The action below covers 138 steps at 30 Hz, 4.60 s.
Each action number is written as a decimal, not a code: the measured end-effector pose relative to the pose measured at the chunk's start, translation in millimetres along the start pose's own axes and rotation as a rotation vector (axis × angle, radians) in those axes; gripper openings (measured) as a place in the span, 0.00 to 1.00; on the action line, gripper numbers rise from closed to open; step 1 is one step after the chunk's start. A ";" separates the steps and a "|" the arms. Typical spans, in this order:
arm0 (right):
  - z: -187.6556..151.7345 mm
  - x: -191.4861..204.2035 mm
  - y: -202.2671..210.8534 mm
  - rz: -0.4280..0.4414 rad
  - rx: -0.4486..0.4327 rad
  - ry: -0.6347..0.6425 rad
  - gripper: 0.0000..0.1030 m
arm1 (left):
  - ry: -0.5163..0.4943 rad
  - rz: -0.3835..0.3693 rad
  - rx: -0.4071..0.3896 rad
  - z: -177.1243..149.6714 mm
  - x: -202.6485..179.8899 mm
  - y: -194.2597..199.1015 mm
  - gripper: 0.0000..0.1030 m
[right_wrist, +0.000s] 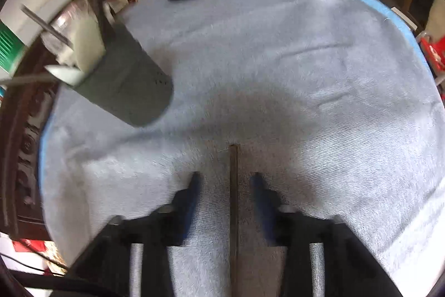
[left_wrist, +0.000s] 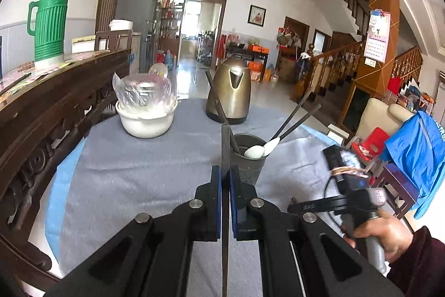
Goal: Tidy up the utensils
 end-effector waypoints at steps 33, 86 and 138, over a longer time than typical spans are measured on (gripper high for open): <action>-29.1 35.2 190.9 0.243 -0.555 0.060 0.05 | 0.169 0.034 0.085 8.5 62.5 0.3 0.08; 1.3 59.6 326.5 0.265 -1.036 0.110 0.05 | 0.092 -0.098 -0.301 186.5 -7.9 72.2 0.05; -113.1 21.8 224.5 0.237 -0.642 0.094 0.64 | -0.012 0.413 0.110 5.0 -10.4 70.8 0.94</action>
Point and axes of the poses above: each gripper's, at about its wrist camera, not at the fingertips, and y roughly against the way its jaws point, x to its left, z to its top, the point moved 3 cm from there along -y, roughly the way its jaws point
